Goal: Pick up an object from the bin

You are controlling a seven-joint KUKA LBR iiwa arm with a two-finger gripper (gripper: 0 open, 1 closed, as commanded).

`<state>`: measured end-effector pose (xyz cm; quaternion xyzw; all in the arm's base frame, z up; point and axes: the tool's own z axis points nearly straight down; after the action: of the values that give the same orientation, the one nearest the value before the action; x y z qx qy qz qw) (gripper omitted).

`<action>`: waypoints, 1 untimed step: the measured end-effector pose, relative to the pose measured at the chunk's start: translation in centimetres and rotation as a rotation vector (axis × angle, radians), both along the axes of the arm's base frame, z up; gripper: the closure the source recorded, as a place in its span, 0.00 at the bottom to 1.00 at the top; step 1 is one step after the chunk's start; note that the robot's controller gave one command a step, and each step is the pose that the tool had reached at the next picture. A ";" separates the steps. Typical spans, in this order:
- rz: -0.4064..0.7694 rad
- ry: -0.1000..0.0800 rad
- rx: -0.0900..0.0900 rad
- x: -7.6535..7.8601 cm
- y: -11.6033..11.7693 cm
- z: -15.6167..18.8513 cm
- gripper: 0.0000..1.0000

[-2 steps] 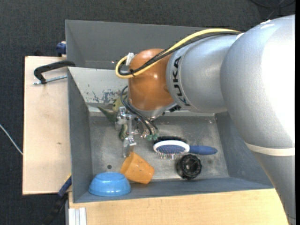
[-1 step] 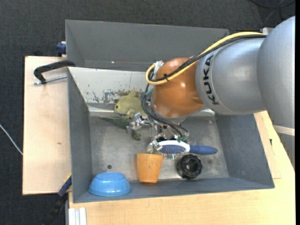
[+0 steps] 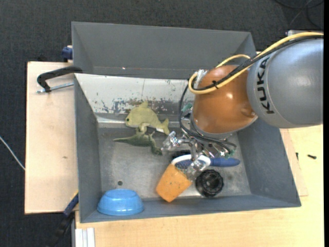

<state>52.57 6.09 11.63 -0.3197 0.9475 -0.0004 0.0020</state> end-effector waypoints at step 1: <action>-0.235 0.001 0.005 5.5 -4.2 -4.4 0.00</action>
Offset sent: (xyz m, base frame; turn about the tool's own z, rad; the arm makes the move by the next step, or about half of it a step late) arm 0.0527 -0.0435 -0.0463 0.2318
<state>58.05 1.91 7.24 -0.2063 0.9785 0.0020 0.0022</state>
